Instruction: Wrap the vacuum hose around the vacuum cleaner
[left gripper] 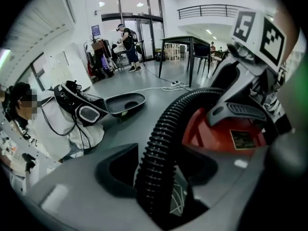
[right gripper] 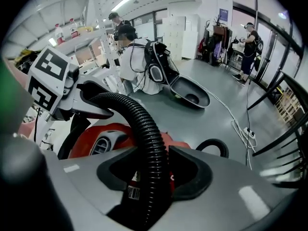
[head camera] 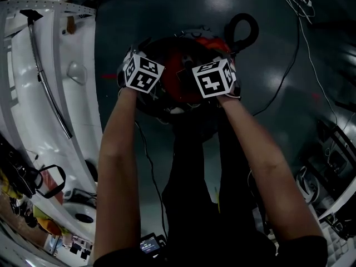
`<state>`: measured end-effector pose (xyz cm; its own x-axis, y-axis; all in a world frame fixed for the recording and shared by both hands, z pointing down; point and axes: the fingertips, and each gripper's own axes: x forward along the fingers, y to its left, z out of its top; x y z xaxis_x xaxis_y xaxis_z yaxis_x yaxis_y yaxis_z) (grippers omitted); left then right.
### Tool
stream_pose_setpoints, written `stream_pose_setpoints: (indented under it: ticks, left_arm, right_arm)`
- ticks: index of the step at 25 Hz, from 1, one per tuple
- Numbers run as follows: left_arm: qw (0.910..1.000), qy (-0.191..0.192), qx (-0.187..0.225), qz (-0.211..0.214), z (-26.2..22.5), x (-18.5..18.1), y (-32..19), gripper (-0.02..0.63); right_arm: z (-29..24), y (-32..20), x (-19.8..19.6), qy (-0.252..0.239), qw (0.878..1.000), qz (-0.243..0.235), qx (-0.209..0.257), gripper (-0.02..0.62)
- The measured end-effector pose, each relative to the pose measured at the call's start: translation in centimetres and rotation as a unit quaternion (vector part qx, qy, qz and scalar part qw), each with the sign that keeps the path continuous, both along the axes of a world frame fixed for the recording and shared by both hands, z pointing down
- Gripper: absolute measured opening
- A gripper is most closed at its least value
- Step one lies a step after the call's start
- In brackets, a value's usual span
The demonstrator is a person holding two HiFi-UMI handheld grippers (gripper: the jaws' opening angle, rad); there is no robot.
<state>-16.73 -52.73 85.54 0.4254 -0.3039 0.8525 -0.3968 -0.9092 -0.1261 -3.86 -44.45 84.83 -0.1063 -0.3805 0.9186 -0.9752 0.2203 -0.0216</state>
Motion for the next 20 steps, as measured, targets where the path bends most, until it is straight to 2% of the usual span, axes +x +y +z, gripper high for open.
stream_pose_setpoints:
  ticks: [6,8,11,15,19,20]
  left_arm:
    - [0.9977,-0.028,0.056,0.025,-0.8,-0.9,-0.1,0.236]
    - [0.9985,-0.021,0.045,0.022,-0.9,-1.1,0.2,0.236]
    - [0.9996,-0.008,0.027,-0.009,-0.8,-2.1,0.8,0.222]
    - [0.9989,0.011,0.015,-0.044,-0.8,-2.8,2.1,0.206]
    - [0.9982,0.022,0.008,-0.055,-0.7,-3.0,3.9,0.202]
    - [0.9976,0.027,0.007,-0.063,-0.7,-2.9,4.2,0.183]
  right_arm:
    - [0.1,0.1,0.1,0.009,1.000,0.009,-0.008,0.193]
    - [0.1,0.1,0.2,0.009,1.000,0.012,-0.009,0.190]
    - [0.3,0.5,-0.1,-0.007,1.000,0.025,-0.012,0.181]
    - [0.1,0.4,-0.4,0.020,1.000,-0.005,0.002,0.179]
    - [0.2,0.6,-0.3,0.002,1.000,0.008,-0.003,0.186]
    - [0.2,0.7,-0.3,0.003,1.000,0.008,-0.002,0.186]
